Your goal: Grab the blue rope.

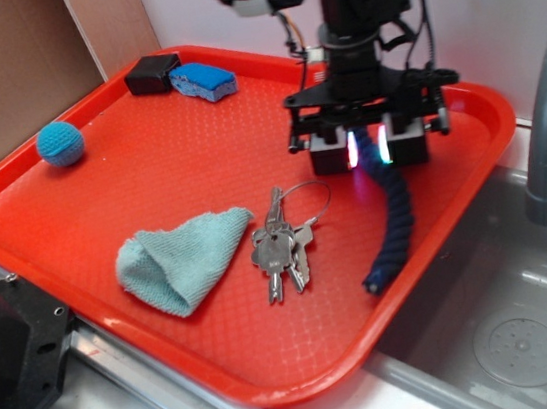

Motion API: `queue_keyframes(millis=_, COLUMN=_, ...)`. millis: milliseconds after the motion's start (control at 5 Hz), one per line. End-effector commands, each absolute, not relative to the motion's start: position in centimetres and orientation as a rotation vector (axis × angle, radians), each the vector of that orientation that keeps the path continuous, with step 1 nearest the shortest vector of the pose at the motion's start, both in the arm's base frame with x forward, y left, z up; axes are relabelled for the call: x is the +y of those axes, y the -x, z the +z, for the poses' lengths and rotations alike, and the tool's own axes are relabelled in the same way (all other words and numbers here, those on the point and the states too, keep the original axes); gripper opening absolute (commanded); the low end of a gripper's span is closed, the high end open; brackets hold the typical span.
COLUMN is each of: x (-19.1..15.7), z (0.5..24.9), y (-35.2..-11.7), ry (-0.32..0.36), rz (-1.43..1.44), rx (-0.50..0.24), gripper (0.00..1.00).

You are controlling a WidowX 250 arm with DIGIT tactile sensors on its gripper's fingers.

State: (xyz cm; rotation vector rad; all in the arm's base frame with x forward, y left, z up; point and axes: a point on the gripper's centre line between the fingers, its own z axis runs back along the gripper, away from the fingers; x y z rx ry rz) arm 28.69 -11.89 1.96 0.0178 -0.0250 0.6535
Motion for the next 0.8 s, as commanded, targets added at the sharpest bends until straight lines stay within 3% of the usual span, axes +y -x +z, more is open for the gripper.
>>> queue_keyframes(millis=0, x=-5.7, z=10.2, y=-26.2, ry=0.059, rz=0.442, rx=-0.1, gripper=0.0)
queue_keyframes(millis=200, x=-2.6, z=15.1, y=-23.8, ry=0.102, rz=0.384, rx=-0.175, gripper=0.0)
queue_keyframes(millis=400, x=-1.2, z=20.3, y=-21.4, ry=0.032, rz=0.385, rx=-0.219, gripper=0.0)
queue_keyframes(millis=600, x=0.7, z=21.4, y=-19.8, ry=0.073, rz=0.45, rx=-0.258, gripper=0.0)
